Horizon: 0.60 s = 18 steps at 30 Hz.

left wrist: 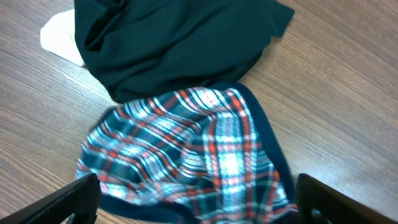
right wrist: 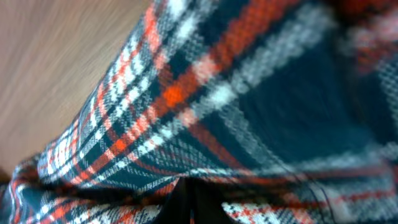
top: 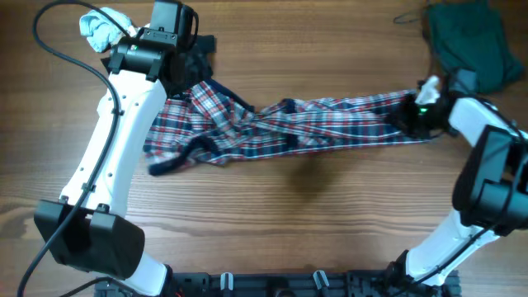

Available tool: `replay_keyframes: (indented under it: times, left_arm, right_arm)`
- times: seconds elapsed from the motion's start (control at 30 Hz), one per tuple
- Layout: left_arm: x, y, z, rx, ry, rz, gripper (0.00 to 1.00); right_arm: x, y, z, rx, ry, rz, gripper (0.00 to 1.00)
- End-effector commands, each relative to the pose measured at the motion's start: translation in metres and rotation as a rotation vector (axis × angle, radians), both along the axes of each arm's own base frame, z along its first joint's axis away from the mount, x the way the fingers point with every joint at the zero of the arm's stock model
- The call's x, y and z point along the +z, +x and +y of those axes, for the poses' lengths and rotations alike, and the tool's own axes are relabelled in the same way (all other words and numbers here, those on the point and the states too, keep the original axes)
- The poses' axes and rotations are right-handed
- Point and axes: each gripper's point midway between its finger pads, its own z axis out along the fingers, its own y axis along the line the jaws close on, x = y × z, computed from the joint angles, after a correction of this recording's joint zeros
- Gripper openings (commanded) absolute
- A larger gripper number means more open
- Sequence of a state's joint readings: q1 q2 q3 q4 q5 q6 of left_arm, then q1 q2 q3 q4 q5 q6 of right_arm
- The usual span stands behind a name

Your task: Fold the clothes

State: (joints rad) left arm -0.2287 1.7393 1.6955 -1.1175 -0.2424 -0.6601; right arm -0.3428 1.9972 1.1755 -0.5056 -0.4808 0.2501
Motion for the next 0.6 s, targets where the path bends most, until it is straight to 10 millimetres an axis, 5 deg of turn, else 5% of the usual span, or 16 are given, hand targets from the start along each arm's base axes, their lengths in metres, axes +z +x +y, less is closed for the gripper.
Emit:
replay_keyframes:
  times: [0.0,0.17,0.3,0.43,0.57]
  left_arm:
    - [-0.004,-0.001,-0.002,-0.004,-0.017,0.019,1.00]
    - [-0.019,-0.014,-0.005,-0.015,-0.033,0.088,1.00]
    - [-0.034,-0.024,-0.005,-0.018,-0.034,0.138,1.00]
    - [-0.043,-0.029,-0.006,-0.022,-0.042,0.163,1.00]
    - [-0.045,-0.030,-0.007,-0.027,-0.047,0.171,1.00]
  right_arm:
    - [-0.049,-0.039,-0.069,-0.109,-0.192,0.173,0.05]
    - [-0.035,-0.021,-0.094,-0.143,-0.284,0.143,0.04]
    - [-0.017,-0.013,-0.090,-0.134,-0.235,0.145,0.04]
    - [0.056,0.006,-0.083,-0.053,-0.176,0.081,0.06]
    - [0.076,0.011,-0.092,-0.004,-0.115,-0.013,0.72]
